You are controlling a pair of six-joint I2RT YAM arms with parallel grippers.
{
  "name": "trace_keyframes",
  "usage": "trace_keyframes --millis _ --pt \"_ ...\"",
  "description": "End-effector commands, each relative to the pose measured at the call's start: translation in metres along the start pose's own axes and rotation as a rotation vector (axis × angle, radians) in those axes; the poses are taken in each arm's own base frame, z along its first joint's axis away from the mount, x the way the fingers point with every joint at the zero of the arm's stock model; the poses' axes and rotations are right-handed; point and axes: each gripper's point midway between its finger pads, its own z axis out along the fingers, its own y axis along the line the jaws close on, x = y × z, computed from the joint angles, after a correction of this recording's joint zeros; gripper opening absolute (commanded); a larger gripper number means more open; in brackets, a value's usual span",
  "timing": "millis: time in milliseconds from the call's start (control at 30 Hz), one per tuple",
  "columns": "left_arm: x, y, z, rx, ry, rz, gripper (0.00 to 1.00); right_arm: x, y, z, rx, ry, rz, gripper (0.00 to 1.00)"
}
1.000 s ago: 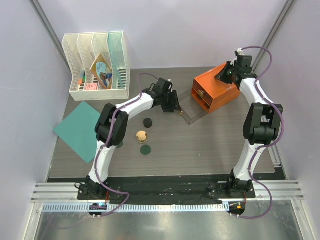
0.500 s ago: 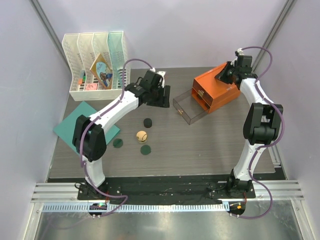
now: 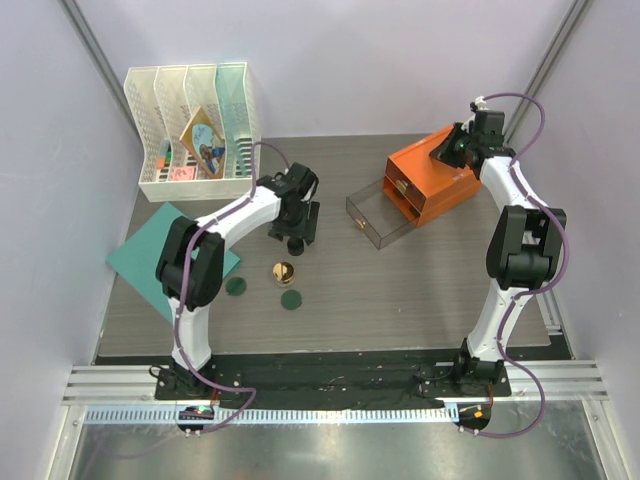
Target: Organize the makeup
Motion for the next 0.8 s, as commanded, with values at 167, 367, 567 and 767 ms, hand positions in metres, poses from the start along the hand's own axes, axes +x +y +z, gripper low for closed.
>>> trace_keyframes --millis 167,367,567,767 --pt "0.013 0.004 0.029 -0.033 0.077 -0.022 0.7 0.194 -0.114 -0.002 0.379 0.578 0.1 0.01" --pt "0.017 0.004 0.044 -0.034 0.085 -0.034 0.55 0.195 -0.112 -0.001 0.369 0.581 0.1 0.01" --pt "0.02 0.01 0.056 -0.086 0.115 -0.049 0.04 0.195 -0.111 -0.001 0.364 0.581 0.105 0.01" --pt "-0.006 0.005 0.038 -0.07 0.041 -0.062 0.0 0.196 -0.111 0.0 0.361 0.582 0.107 0.01"
